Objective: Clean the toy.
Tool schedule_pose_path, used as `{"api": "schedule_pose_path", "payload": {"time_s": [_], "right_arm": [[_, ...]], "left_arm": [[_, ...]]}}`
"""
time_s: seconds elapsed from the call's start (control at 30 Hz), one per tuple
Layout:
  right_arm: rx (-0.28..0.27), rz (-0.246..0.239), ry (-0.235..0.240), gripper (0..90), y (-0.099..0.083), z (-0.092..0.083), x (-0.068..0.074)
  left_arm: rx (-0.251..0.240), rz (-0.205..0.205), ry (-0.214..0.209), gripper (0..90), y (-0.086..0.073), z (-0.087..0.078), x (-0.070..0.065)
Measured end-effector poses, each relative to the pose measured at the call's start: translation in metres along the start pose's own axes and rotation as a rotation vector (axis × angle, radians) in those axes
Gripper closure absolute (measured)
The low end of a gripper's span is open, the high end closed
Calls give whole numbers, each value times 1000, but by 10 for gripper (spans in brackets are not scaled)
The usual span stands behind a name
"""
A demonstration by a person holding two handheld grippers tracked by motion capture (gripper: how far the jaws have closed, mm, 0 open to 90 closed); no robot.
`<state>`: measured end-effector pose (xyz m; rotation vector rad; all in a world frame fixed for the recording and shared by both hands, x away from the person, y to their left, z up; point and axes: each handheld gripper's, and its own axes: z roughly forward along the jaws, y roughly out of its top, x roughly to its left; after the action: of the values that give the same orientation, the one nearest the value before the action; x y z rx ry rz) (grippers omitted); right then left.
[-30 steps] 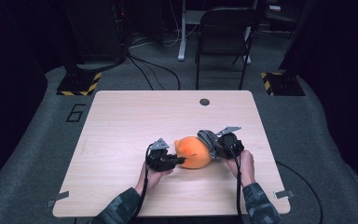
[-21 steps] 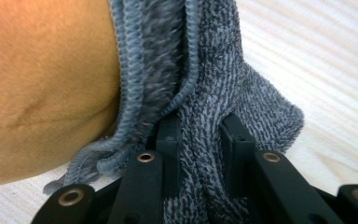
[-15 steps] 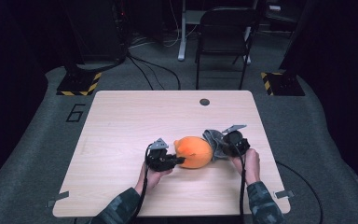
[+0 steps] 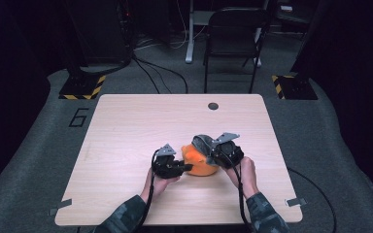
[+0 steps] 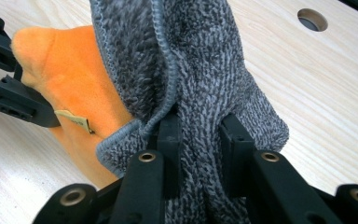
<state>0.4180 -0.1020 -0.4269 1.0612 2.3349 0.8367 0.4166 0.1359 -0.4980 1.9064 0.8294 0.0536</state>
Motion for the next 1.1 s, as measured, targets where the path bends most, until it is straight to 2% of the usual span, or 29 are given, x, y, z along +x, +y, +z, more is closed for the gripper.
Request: {"api": "schedule_pose_path", "payload": {"time_s": [0.03,0.07,0.1,0.13,0.17,0.2,0.23,0.27,0.3,0.43,0.47,0.5,0.57,0.7,0.73,0.77,0.8,0.83,0.9,1.0,1.1], "right_arm": [[3,4,-6,737,0,-1,-1],[3,4,-6,737,0,-1,-1],[5,-7,0,737,-1,1,-2],[3,-4,1,737,-1,2,-2],[6,-2,-1,737,-1,3,-2],[6,-5,1,737,-1,3,-3],[6,-5,1,737,-1,3,-3],[7,5,6,737,-1,4,-3],[-2,15,4,737,-1,5,-3],[11,21,17,737,-1,6,-6],[11,21,17,737,-1,6,-6],[5,32,14,737,-1,6,-7],[9,36,24,737,-1,6,-7],[17,32,31,737,-1,7,-10],[11,42,27,737,-1,8,-10],[10,42,29,737,-1,8,-10],[10,43,29,737,-1,9,-10],[10,43,29,737,-1,9,-10],[11,43,29,737,-1,9,-10],[9,44,32,737,-2,9,-10],[13,54,33,737,-2,9,-10]], "left_arm": [[0,41,2,633,1,0,-1],[0,41,2,577,1,0,-1],[7,65,3,577,1,0,0],[10,147,15,442,-1,-2,0],[10,147,15,391,-1,-2,0],[9,244,41,340,-3,-6,-2],[9,244,41,310,-3,-6,-2],[16,405,137,271,-5,-10,-6],[9,453,149,235,-7,-10,-6],[18,488,147,152,-10,-6,-4],[26,495,147,152,-10,-2,-4],[35,527,158,146,-11,4,-3],[35,536,160,142,-12,7,-3],[17,558,193,133,-12,11,-4],[-1,597,211,144,-15,12,-7],[-1,597,211,152,-15,12,-7],[-1,633,220,152,-17,14,-9],[-1,633,220,152,-17,14,-9],[2,661,233,158,-18,17,-11],[-5,674,229,240,-19,20,-10],[-9,666,220,433,-19,20,-9]]}}
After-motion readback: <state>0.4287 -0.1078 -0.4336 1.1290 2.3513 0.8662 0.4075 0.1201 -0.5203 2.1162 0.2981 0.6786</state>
